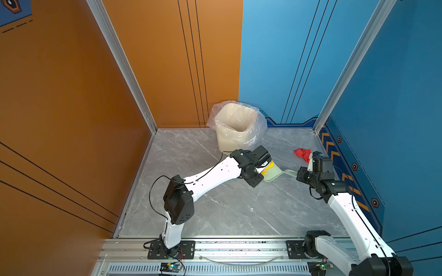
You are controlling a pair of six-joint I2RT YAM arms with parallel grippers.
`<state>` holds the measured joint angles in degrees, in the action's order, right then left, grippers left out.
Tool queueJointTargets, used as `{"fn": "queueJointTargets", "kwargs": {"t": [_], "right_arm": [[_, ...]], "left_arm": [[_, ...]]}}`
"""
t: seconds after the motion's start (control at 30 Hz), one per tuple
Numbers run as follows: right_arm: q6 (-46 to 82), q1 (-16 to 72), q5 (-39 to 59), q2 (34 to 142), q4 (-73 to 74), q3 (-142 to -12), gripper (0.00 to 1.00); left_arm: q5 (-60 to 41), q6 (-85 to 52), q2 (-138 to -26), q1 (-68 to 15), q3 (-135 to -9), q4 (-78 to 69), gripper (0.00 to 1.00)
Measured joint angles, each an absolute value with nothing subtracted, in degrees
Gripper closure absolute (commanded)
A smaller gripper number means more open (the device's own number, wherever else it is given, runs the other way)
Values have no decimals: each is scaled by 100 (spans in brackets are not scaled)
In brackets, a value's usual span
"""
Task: Sweep away the paper scraps from the table
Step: 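Lift the loaded dustpan up toward the bin with the left gripper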
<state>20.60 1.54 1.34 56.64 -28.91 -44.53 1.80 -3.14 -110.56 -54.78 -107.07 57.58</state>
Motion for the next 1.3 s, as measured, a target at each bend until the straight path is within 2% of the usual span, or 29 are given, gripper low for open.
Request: {"fn": "queueJointTargets", "kwargs": {"t": [0.33, 0.6, 1.3], "right_arm": [[2060, 152, 180, 5754, -2838, -4289, 100], [2060, 148, 202, 5758, -2823, -4254, 100], [2102, 148, 285, 5760, -2825, -4211, 100]], "left_arm": [[373, 222, -11395, -5463, -12383, 6608, 100], [414, 517, -11649, -5234, -13266, 7113, 100], [252, 395, -12038, -3911, -14942, 7317, 100]]}}
